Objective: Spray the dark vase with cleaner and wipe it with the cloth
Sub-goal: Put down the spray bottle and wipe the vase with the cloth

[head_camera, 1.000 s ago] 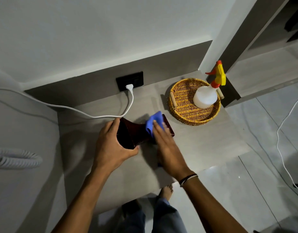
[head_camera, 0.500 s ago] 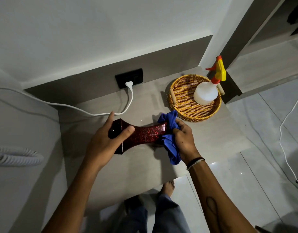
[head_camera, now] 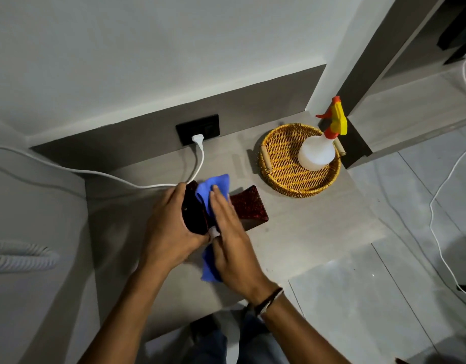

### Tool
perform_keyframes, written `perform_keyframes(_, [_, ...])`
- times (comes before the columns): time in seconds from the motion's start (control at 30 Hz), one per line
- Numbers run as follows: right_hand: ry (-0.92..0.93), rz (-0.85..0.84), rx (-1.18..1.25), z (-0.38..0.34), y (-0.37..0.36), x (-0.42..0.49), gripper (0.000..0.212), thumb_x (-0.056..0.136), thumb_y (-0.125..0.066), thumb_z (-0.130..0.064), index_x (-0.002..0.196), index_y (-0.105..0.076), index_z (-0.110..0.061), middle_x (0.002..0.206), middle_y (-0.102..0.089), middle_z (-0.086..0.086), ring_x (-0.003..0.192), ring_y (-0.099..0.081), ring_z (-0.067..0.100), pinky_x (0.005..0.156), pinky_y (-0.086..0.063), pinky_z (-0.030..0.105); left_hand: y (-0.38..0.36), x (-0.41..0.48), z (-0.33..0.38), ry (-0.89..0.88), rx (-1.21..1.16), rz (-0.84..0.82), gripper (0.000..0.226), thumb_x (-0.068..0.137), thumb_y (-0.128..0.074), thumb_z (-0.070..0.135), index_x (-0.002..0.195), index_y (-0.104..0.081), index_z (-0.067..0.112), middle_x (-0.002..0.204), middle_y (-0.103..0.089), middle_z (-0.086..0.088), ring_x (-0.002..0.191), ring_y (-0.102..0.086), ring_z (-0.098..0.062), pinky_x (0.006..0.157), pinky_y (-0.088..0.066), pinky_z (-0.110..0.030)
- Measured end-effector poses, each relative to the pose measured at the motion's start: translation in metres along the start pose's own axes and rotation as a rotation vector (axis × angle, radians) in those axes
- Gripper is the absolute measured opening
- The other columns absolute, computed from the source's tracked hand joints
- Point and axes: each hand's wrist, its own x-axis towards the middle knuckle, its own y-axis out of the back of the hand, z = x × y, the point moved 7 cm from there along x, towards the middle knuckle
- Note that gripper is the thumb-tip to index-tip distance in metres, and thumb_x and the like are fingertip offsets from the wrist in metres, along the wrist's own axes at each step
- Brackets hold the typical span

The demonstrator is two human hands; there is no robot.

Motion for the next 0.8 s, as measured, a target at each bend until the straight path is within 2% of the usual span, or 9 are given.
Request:
perform_keyframes(0.1, [0.124,-0.067,-0.002,-0.007,-0.008,-0.005,0.095,0.086,-0.049,0.019,0.170,-0.013,-0.008,0.181,-0.007,0.008,0.168,-0.009,0.030,0.137,-0.014,0.048,0.001,-0.002,-0.002,0.030,0.004,-0.018,0.084,0.057,-0.090,0.015,0.135,-0.060,0.014,0.134,-0.067,-0.011,0.123,-0.065,-0.037,0.099,-0.055,-0.051])
perform_keyframes(0.17, [0.127,-0.086,-0.202,0.014,-0.001,-0.007,0.101,0.083,-0.055,0.025,0.170,-0.015,-0.008,0.180,-0.003,0.010,0.167,-0.010,0.036,0.136,-0.015,0.050,0.005,-0.003,-0.002,0.019,0.040,-0.014,0.077,0.051,-0.087,0.023,0.123,-0.061,0.017,0.120,-0.066,-0.004,0.111,-0.065,-0.034,0.086,-0.055,-0.045])
perform_keyframes(0.23, [-0.020,-0.120,-0.438,0.051,0.015,-0.006,0.092,0.096,-0.055,0.019,0.170,-0.009,-0.010,0.177,0.011,0.007,0.167,0.000,0.037,0.136,-0.016,0.051,0.007,-0.004,-0.005,0.039,0.079,-0.028,0.081,0.049,-0.090,0.024,0.124,-0.059,0.018,0.119,-0.062,-0.001,0.108,-0.063,-0.032,0.080,-0.052,-0.041])
perform_keyframes(0.33, [-0.208,-0.160,-0.587,0.078,0.036,-0.001,0.084,0.109,-0.048,0.003,0.169,0.009,-0.014,0.169,0.033,0.002,0.166,0.017,0.033,0.136,-0.016,0.048,0.009,-0.008,-0.004,0.044,0.051,-0.017,0.095,0.047,-0.088,0.028,0.136,-0.057,0.017,0.127,-0.060,-0.001,0.115,-0.061,-0.029,0.091,-0.056,-0.045])
perform_keyframes(0.47, [-0.021,-0.122,-0.379,0.018,0.000,0.000,0.092,0.096,-0.049,0.018,0.169,0.001,-0.006,0.176,0.018,0.012,0.166,0.008,0.041,0.135,-0.017,0.056,0.005,-0.008,0.001,0.032,0.033,0.025,0.084,0.048,-0.085,0.027,0.128,-0.059,0.017,0.121,-0.063,-0.003,0.111,-0.063,-0.032,0.089,-0.056,-0.045])
perform_keyframes(0.57, [0.093,-0.120,-0.032,-0.027,-0.011,0.002,0.088,0.091,-0.048,0.007,0.169,-0.008,-0.002,0.181,-0.002,0.011,0.168,-0.002,0.033,0.137,-0.012,0.051,0.005,-0.009,-0.007,0.071,0.034,0.035,0.081,0.064,-0.084,0.006,0.140,-0.059,0.009,0.135,-0.067,-0.016,0.126,-0.065,-0.039,0.105,-0.052,-0.043])
perform_keyframes(0.63, [0.107,-0.122,-0.032,-0.018,-0.004,0.004,0.091,0.087,-0.047,0.014,0.169,-0.013,-0.002,0.181,-0.005,0.011,0.169,-0.005,0.030,0.137,-0.013,0.049,0.006,-0.008,-0.007,0.067,0.058,0.018,0.088,0.060,-0.089,0.011,0.142,-0.058,0.012,0.137,-0.066,-0.015,0.126,-0.064,-0.039,0.106,-0.053,-0.046])
perform_keyframes(0.7, [0.072,-0.143,-0.229,0.016,0.005,0.001,0.089,0.091,-0.050,0.019,0.169,-0.013,-0.003,0.180,0.002,0.013,0.168,-0.003,0.033,0.135,-0.019,0.053,0.010,-0.008,-0.003,0.056,0.067,0.013,0.090,0.048,-0.085,0.030,0.133,-0.060,0.018,0.126,-0.065,-0.006,0.115,-0.065,-0.035,0.094,-0.057,-0.048])
perform_keyframes(0.8, [-0.171,-0.176,-0.577,0.083,0.028,-0.006,0.077,0.109,-0.042,0.005,0.169,0.005,-0.011,0.169,0.030,0.005,0.166,0.013,0.032,0.135,-0.018,0.048,0.012,-0.010,0.001,0.058,0.073,0.018,0.102,0.046,-0.087,0.034,0.141,-0.057,0.016,0.131,-0.061,-0.004,0.118,-0.062,-0.033,0.095,-0.056,-0.048])
